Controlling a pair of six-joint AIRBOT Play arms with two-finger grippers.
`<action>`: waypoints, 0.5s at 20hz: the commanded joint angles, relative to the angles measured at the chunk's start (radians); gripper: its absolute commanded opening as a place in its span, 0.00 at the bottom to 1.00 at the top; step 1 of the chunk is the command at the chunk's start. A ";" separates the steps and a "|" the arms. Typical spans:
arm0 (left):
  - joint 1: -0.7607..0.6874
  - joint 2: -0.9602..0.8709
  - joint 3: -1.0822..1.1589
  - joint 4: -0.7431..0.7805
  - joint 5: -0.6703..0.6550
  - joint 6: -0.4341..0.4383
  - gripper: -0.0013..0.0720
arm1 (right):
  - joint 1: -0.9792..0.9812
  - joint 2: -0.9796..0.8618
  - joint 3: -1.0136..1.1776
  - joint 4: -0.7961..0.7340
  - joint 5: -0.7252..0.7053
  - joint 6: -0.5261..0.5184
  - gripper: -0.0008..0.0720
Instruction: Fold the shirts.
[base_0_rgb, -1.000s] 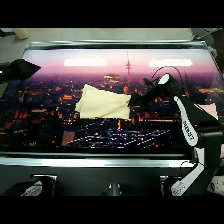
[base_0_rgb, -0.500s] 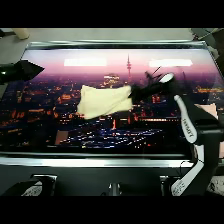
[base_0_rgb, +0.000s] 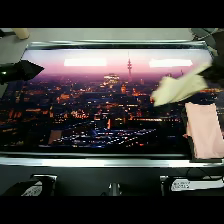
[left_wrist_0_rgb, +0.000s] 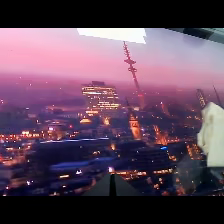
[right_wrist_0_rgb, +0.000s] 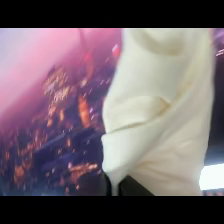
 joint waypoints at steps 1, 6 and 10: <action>0.000 0.000 -0.001 0.000 0.001 0.008 0.07 | -0.191 0.097 0.010 -0.041 0.066 0.058 0.03; 0.000 0.000 -0.001 0.000 -0.003 0.034 0.07 | -0.321 0.142 0.010 -0.090 0.217 0.102 0.03; 0.000 0.000 -0.001 0.000 -0.003 0.050 0.07 | -0.351 0.156 0.008 -0.286 0.385 0.097 0.03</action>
